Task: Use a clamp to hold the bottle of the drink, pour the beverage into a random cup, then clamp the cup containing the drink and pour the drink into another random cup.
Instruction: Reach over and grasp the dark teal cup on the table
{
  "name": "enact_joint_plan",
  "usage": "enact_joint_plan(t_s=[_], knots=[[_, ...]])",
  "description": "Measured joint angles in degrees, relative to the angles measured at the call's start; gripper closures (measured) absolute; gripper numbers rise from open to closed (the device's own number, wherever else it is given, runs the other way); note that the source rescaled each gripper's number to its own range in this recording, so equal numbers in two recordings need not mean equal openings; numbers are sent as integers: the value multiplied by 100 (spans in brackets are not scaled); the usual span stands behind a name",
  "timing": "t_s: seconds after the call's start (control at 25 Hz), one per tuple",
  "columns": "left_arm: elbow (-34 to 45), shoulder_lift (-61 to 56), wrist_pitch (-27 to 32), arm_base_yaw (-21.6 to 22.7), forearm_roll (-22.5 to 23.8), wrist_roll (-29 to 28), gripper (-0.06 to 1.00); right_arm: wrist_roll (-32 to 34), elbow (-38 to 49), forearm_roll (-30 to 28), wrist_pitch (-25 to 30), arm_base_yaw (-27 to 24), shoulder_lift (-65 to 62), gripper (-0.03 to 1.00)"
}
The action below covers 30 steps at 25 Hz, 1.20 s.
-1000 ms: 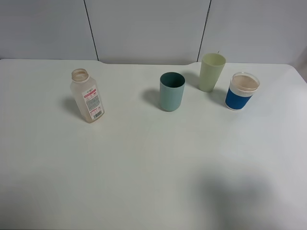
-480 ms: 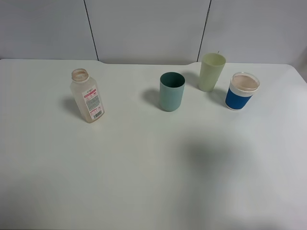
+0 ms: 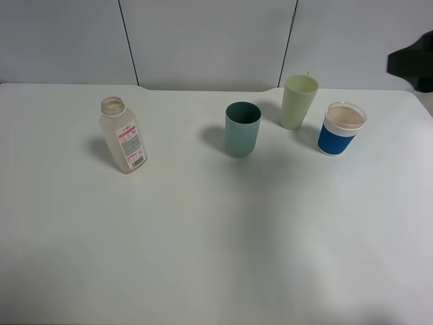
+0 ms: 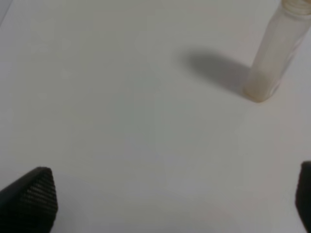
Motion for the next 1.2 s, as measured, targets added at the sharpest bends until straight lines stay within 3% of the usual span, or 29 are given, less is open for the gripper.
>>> enact_joint_plan(t_s=[0.4, 0.68, 0.88, 1.2], knots=[[0, 0, 0, 0, 0, 0, -5, 257, 0, -14, -1267, 758, 1632, 9], [0, 0, 0, 0, 0, 0, -5, 257, 0, -14, -1764, 1100, 2376, 9], [0, 0, 0, 0, 0, 0, -5, 257, 72, -14, -1926, 1192, 2747, 9], [0, 0, 0, 0, 0, 0, -5, 300, 750, -46, -3070, 1192, 3258, 9]])
